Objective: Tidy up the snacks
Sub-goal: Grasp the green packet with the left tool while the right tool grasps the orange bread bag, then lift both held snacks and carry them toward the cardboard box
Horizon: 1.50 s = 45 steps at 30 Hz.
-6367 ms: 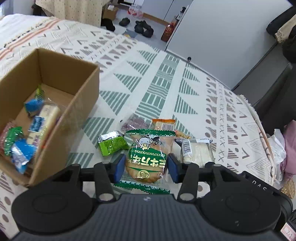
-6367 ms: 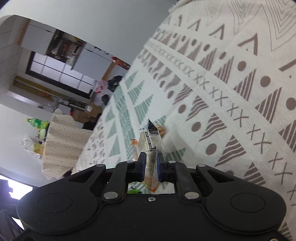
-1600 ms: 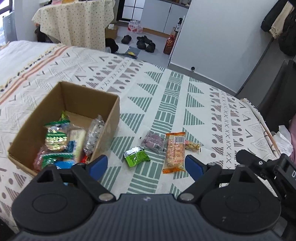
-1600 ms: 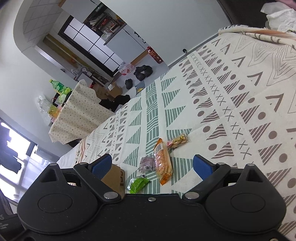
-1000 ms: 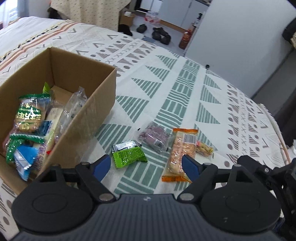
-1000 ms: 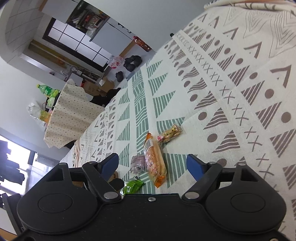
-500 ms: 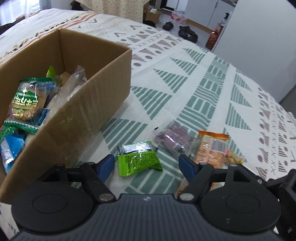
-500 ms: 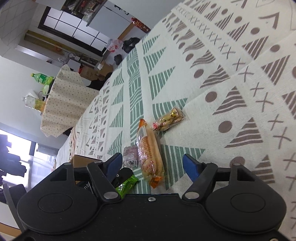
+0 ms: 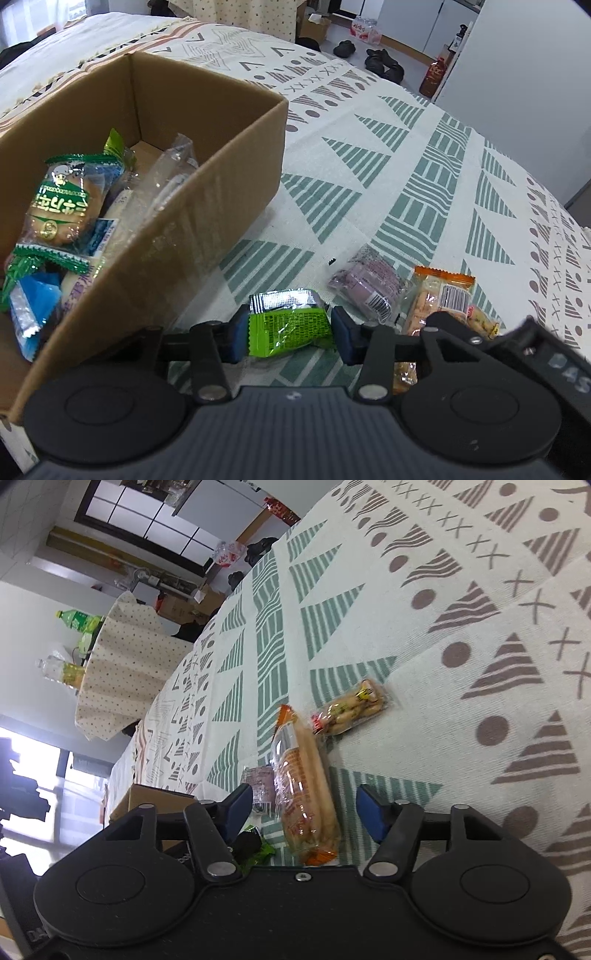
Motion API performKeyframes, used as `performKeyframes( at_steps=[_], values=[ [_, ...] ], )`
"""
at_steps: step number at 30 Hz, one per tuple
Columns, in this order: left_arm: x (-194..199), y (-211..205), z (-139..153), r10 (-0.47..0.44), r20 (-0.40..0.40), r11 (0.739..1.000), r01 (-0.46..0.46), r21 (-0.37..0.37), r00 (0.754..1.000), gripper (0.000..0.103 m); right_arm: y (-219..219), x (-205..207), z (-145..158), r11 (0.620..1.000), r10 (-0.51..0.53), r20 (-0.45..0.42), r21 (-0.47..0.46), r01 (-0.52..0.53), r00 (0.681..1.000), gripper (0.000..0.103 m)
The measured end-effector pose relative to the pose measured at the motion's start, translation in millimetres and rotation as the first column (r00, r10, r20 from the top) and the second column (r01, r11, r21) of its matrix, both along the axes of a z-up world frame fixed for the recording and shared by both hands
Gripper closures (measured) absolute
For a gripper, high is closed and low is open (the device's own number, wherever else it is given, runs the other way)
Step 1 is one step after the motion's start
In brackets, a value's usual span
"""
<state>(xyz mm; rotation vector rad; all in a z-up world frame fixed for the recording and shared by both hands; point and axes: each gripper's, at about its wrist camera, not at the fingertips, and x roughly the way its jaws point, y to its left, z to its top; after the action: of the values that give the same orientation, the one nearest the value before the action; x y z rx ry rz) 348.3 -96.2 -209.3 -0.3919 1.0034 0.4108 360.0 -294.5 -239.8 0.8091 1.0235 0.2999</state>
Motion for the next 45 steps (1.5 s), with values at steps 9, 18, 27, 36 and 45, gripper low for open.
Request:
performKeyframes(
  at_steps=[9, 18, 27, 36, 45],
  values=[
    [-13, 4, 22, -0.040, 0.021, 0.998, 0.041, -0.048, 0.999, 0.058, 1, -14, 17, 0.999, 0.018, 0.048, -0.040, -0.016, 0.999, 0.080],
    [-36, 3, 57, -0.067, 0.087, 0.997, 0.070, -0.041, 0.994, 0.058, -6, -30, 46, 1.000, 0.020, 0.113, -0.008, -0.019, 0.993, 0.080],
    [-62, 17, 90, -0.051, 0.152, 0.998, 0.055, -0.026, 0.987, 0.058, -5, -41, 68, 0.997, 0.007, 0.188, 0.074, -0.022, 0.982, 0.080],
    [-85, 40, 114, -0.023, 0.186, 0.999, 0.027, -0.021, 0.982, 0.058, 9, -54, 90, 0.994, 0.023, 0.254, 0.100, -0.050, 0.967, 0.080],
    [-102, 65, 129, -0.015, 0.212, 0.999, 0.023, -0.037, 0.977, 0.058, 29, -66, 104, 0.993, 0.030, 0.288, 0.103, -0.062, 0.957, 0.080]
  ],
)
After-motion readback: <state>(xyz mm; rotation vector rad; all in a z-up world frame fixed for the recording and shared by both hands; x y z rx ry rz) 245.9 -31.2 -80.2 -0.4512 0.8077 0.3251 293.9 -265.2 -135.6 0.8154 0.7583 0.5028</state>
